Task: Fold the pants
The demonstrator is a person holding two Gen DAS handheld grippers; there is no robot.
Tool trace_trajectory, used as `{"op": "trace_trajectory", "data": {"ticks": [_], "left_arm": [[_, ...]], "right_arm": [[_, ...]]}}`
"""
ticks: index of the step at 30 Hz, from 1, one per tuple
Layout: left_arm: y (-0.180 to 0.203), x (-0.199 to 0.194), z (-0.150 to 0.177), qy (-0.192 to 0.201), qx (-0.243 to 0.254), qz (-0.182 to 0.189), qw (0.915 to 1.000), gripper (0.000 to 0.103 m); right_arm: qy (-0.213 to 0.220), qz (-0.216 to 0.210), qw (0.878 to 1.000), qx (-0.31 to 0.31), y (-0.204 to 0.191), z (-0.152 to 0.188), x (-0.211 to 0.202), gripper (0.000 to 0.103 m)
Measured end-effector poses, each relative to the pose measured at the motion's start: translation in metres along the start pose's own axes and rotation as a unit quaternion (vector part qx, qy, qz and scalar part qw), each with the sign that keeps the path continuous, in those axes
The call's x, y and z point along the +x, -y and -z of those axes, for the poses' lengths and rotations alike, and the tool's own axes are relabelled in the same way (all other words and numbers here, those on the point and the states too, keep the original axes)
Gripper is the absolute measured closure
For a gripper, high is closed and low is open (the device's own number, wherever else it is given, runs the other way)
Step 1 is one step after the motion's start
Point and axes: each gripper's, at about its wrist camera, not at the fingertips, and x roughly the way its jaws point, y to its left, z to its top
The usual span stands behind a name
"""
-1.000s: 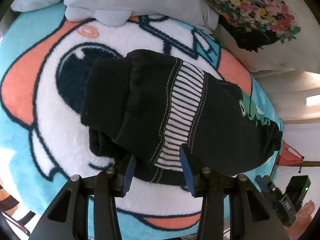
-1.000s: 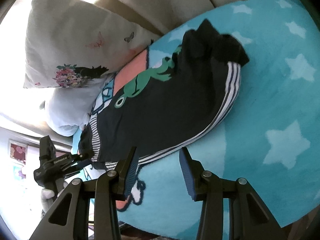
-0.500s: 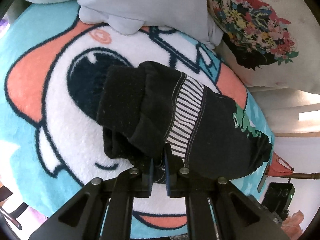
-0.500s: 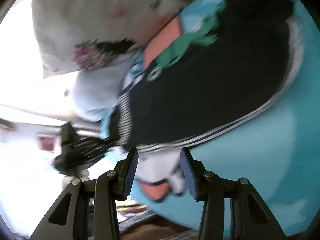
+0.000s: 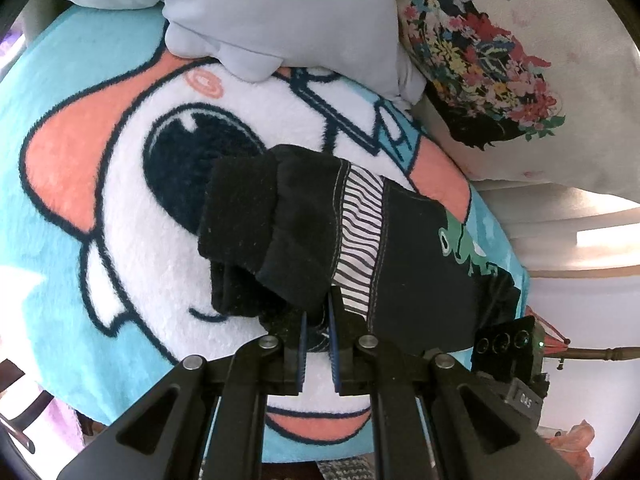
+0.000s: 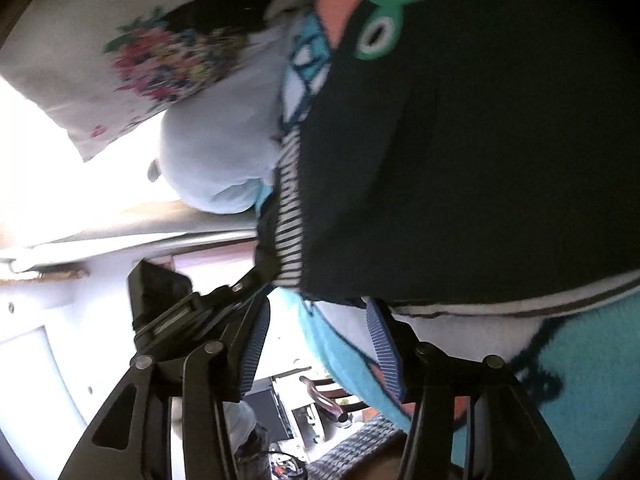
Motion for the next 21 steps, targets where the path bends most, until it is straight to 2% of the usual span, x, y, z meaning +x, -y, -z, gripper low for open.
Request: {"op": "trace_trajectory", "data": {"ticks": [3,9,10,12,13,18,21], "left_arm": [[-0.002,0.001,-0.001,0.000,-0.001,0.002,1.0000,0.094],[-0.004,0.006,-0.003,-0.003,0.007,0.005,1.0000,0.095],[-0.003,0.005,-0.003,-0.003,0.008,0.006,0.9999,0.095],[-0.001,0.003,-0.005,-0.001,0.011,0.015,0.9998,0.096],[0.001,0.001,-0.005,0.002,0.012,0.017,0.9998,0.096],[0.004,-0.001,-0.016,0.001,0.009,0.031,0.9995,0.097],[0.005,0.002,-0.026,-0.004,-0.002,0.043,0.9991,0.097]], "right_arm": [[0.024,0.019,1.000,0.009,0.005,-0.001,-0.005,0.046],[0.125,0.096,0.987,0.000,0.003,-0.011,-0.041,0.046],[0.142,0.110,0.984,0.004,0.005,-0.013,-0.049,0.050],[0.165,0.128,0.978,0.013,0.010,-0.018,-0.062,0.071],[0.177,0.135,0.975,0.019,0.013,-0.020,-0.071,0.085],[0.229,0.161,0.960,0.016,0.016,-0.031,-0.112,0.092],[0.240,0.175,0.955,-0.008,0.002,-0.041,-0.124,0.095]]}}
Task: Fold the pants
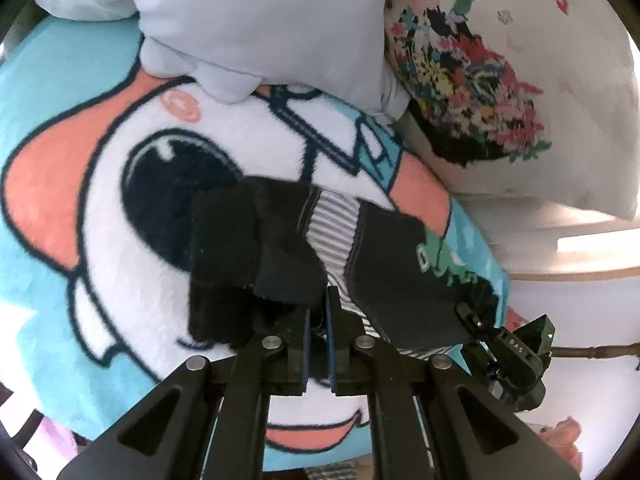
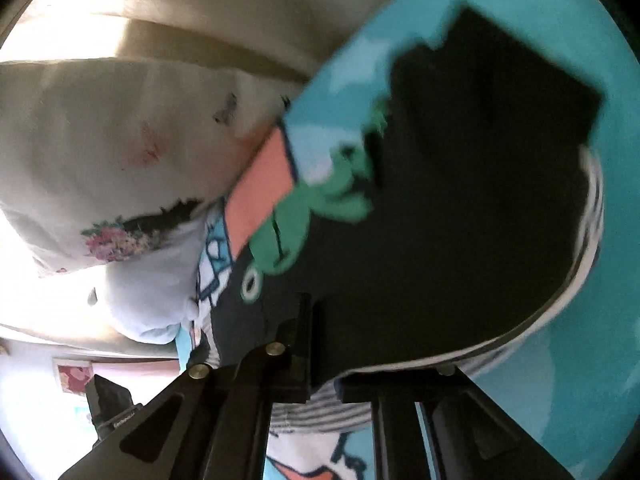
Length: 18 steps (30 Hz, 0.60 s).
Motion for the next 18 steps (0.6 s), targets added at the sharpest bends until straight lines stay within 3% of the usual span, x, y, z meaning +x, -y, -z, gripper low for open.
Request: {"op": "trace_trajectory", "data": {"ticks": [6,13,15,17,18], "left_arm": [[0.008,-0.002,-0.036,0.033,-0.007,0.004,0.9994,0.097],[0.006,0.006,-0.084,0.055,-0.020,-0.001,0.9983,0.091],[0.003,0.009,-0.092,0.054,-0.021,0.002,0.9983,0.091],[-0.001,0.010,-0.099,0.052,-0.024,0.008,0.9983,0.088],[-0.005,0.009,-0.101,0.051,-0.029,0.014,0.9982,0.084]], "right_arm": [[0.018,0.009,0.998,-0.067,-0.037,-0.033,0.000,0.095],[0.039,0.014,0.998,-0.052,-0.044,-0.089,0.015,0.092],[0.050,0.030,0.997,-0.047,-0.043,-0.101,0.015,0.086],[0.068,0.043,0.996,-0.042,-0.040,-0.114,0.011,0.060],[0.078,0.046,0.995,-0.038,-0.037,-0.121,0.006,0.055]]}}
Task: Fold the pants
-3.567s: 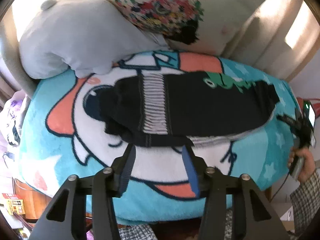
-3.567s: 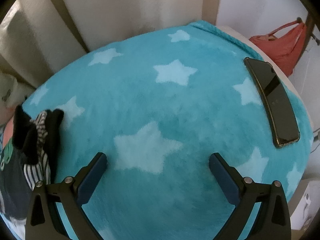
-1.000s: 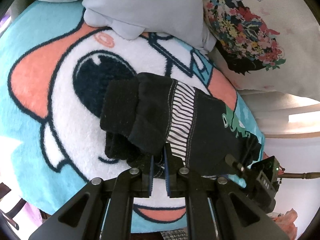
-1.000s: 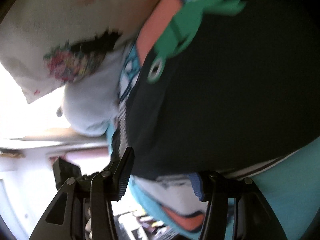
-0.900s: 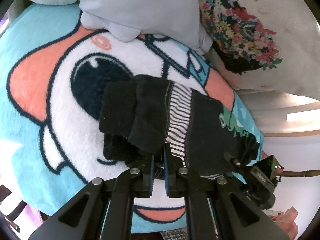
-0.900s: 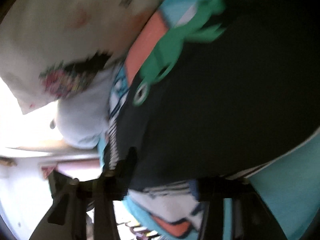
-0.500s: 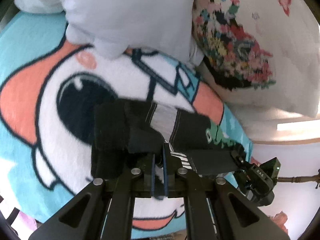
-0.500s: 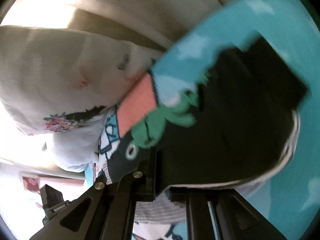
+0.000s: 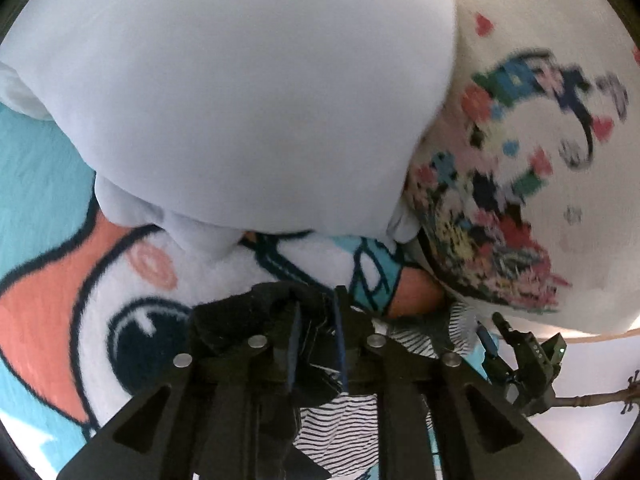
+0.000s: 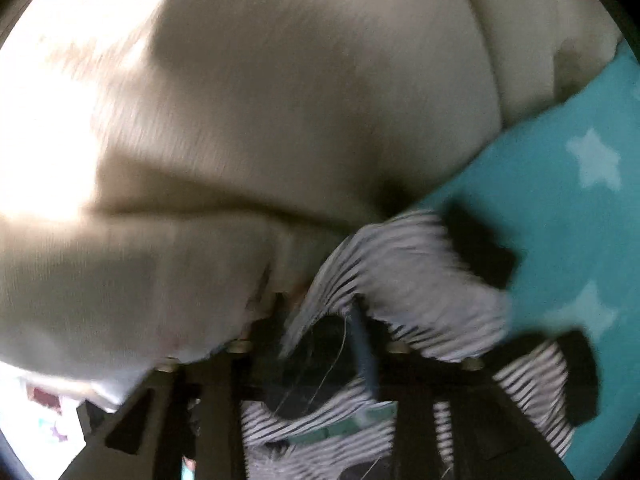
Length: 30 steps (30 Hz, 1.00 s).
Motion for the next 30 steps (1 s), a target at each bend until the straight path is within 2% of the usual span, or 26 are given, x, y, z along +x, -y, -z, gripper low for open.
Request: {"op": "trace_trajectory", "data": {"ticks": [1,4,8,10,16,19,25,26,28,30], "left_arm": [[-0.003,-0.001,-0.002,0.000,-0.004,0.004,1.0000,0.078],[-0.014,-0.010,-0.005,0.009,-0.015,0.012,0.9998,0.069],[-0.026,-0.025,-0.001,0.015,-0.017,0.014,0.9997,0.063],[-0.030,-0.035,0.009,0.017,0.000,-0.002,0.9999,0.059],[-0.033,-0.040,0.061,0.001,0.059,-0.053,0.9969,0.058],[-0.030,-0.035,0.084,-0.013,0.083,-0.062,0.9945,0.058],[-0.023,-0.006,0.111,-0.021,0.115,-0.079,0.9900,0.052],[-0.019,0.000,0.113,-0.017,0.125,-0.090,0.9879,0.050],[-0.013,0.008,0.118,-0.016,0.146,-0.112,0.9829,0.042],[-0.006,0.013,0.124,-0.014,0.164,-0.130,0.9778,0.041]], "right_arm": [[0.009,0.002,1.000,0.004,0.003,-0.004,-0.004,0.051],[0.028,0.004,1.000,0.012,0.017,-0.013,-0.024,0.048],[0.032,0.016,0.999,0.010,0.039,-0.003,-0.048,0.042],[0.023,0.020,0.999,0.008,0.051,0.013,-0.057,0.041],[0.010,0.030,0.999,0.029,0.098,0.068,-0.084,0.040],[0.010,0.028,0.999,0.039,0.119,0.090,-0.095,0.039],[-0.002,0.049,0.999,0.010,0.120,0.120,-0.085,0.038],[-0.004,0.051,0.999,0.008,0.118,0.110,-0.078,0.038],[-0.007,0.065,0.998,-0.008,0.111,0.112,-0.068,0.038],[0.000,0.084,0.996,-0.027,0.107,0.111,-0.066,0.038]]}}
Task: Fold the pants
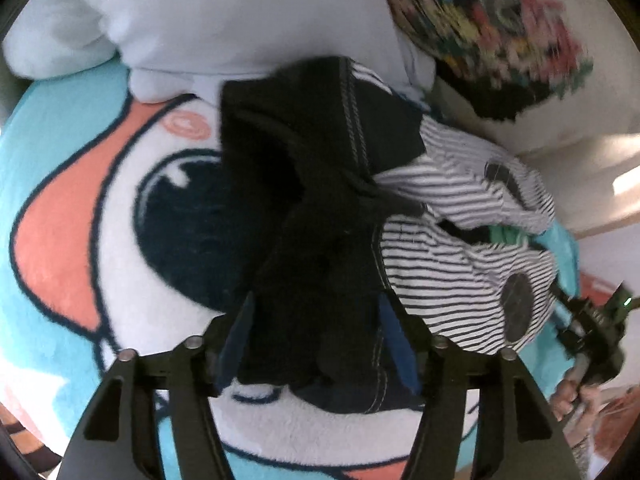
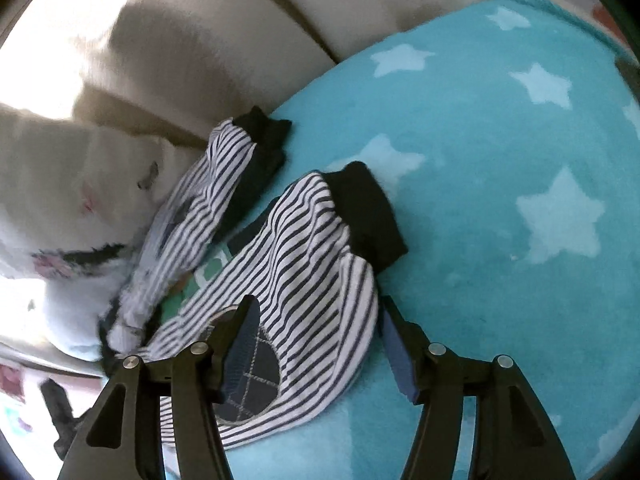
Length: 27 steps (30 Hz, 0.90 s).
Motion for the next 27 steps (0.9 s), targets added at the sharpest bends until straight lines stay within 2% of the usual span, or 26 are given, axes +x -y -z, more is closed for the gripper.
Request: {"op": "trace_trajectory", "data": {"ticks": [1,2,3,4,5,6,7,16,21,22,24,27], "left_arm": [[0.006,0.001,0.001,-0.001,0.014,-0.017,0.9998,0.044],[0.010,0.001,0.002,-0.004,0.024,-0.027,0.9993,0.052],[0.011,0.002,0.002,-0.007,0.029,-0.031,0.9991,0.076],[0.011,0.001,0.002,-0.015,0.034,-0.031,0.9989,0.084],[0.011,-0.002,0.003,-0.016,0.034,-0.027,0.9989,0.085],[0.009,-0.007,0.004,-0.015,0.033,-0.022,0.9991,0.088],[0.007,-0.011,0.004,-0.015,0.031,-0.017,0.9993,0.092],[-0.013,-0.056,0.015,-0.003,0.011,0.026,0.9996,0.092],[-0.010,-0.052,0.019,-0.013,0.003,0.033,0.9994,0.093],[-0.010,-0.053,0.020,-0.014,0.003,0.030,0.9994,0.098],[-0.013,-0.055,0.024,-0.010,0.006,0.018,0.9998,0.098],[-0.027,-0.063,0.029,-0.008,-0.007,0.022,0.9997,0.103]], "right_arm": [[0.005,0.012,1.000,-0.011,-0.005,0.000,0.002,0.038],[0.006,0.017,1.000,-0.017,-0.010,-0.002,0.005,0.039],[0.007,0.025,0.999,-0.023,-0.014,-0.002,0.006,0.042],[0.004,0.029,0.999,-0.027,-0.018,-0.004,0.006,0.063],[-0.004,0.031,0.999,-0.029,-0.021,-0.006,0.010,0.089],[-0.014,0.026,0.999,-0.026,-0.021,-0.006,0.013,0.091],[-0.015,0.022,0.999,-0.021,-0.021,-0.005,0.014,0.091],[-0.025,-0.004,0.999,-0.035,-0.032,0.013,-0.011,0.094],[-0.038,-0.009,0.998,-0.048,-0.040,0.036,-0.018,0.094],[-0.041,-0.010,0.998,-0.051,-0.041,0.040,-0.020,0.094],[-0.045,-0.011,0.997,-0.056,-0.042,0.048,-0.025,0.094],[-0.049,-0.017,0.997,-0.050,-0.040,0.058,-0.030,0.095]]}}
